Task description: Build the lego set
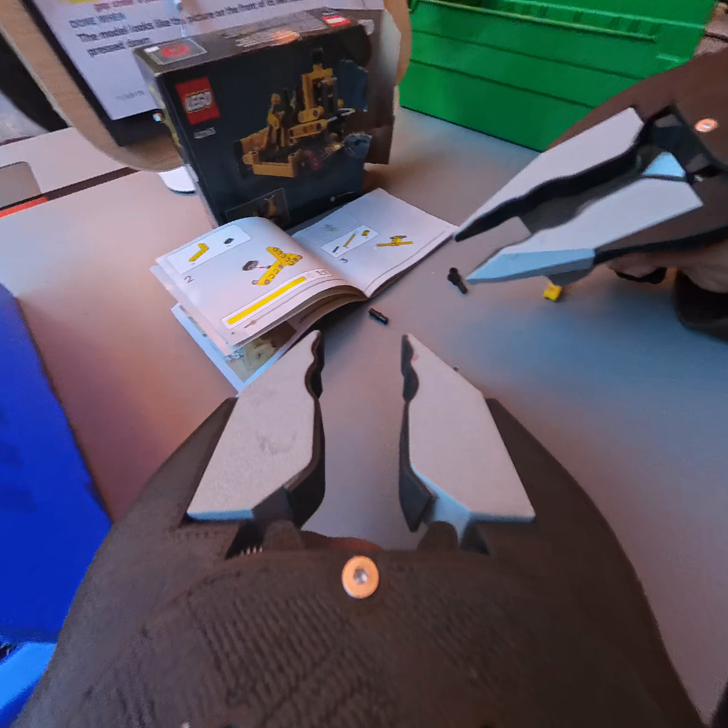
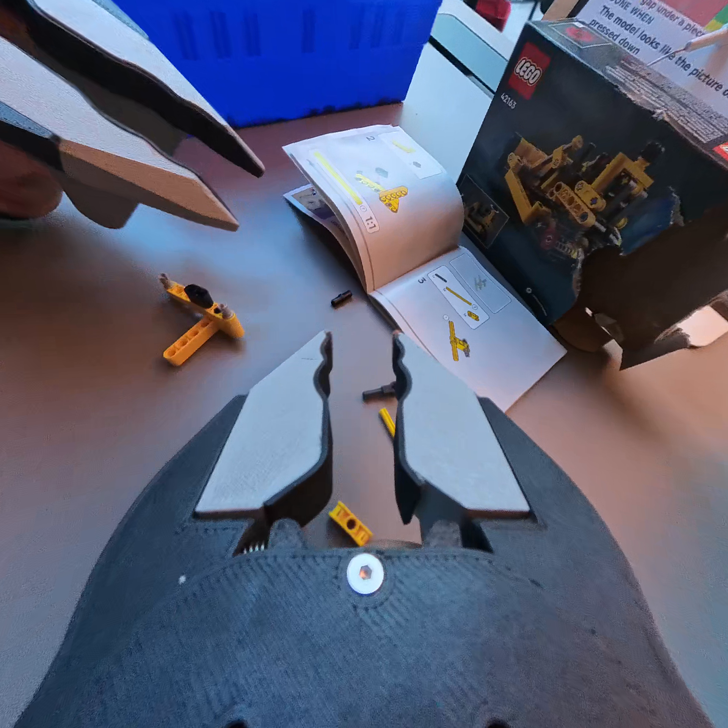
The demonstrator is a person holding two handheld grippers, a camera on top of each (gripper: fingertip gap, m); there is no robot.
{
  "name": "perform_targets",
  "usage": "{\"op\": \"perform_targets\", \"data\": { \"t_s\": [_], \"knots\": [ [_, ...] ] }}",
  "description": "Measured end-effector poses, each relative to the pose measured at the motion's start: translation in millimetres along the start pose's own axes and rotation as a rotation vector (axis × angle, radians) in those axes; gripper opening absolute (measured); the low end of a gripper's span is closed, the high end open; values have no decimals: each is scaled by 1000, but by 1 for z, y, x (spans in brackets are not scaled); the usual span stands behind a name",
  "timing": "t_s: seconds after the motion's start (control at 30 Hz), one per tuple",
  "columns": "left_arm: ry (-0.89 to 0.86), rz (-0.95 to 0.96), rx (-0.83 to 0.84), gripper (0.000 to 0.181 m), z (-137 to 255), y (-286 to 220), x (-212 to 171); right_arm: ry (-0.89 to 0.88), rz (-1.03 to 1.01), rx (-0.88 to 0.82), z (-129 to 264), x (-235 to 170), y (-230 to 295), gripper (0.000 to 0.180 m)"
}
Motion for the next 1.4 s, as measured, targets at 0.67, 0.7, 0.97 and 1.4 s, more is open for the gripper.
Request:
{"op": "perform_targets", "data": {
  "t_s": [0.67, 0.7, 0.97, 1.4],
  "knots": [
    [-3, -72, -380, 45, 36, -33, -27, -99, -131, -17, 40, -19, -61, 29],
    [-25, -55, -384, 45, 39, -32, -25, -103, -148, -17, 41, -19, -64, 29],
    [-92, -85, -336, 43, 45, -29, -19, -157, -167, -13, 39, -10, -61, 25],
    [-92, -86, -349, 43, 45, -30, -19, -158, -156, -7, 39, -8, -57, 25]
  ]
}}
Point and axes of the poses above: each gripper's, where its closed fingertips meet, z back along the fingers, x out of its top, y = z × x across the jaws, the point moved 1 cm from there along z, back along the fingers, and after that the axes turned 6 degrees about y, right-handed, at the moved point
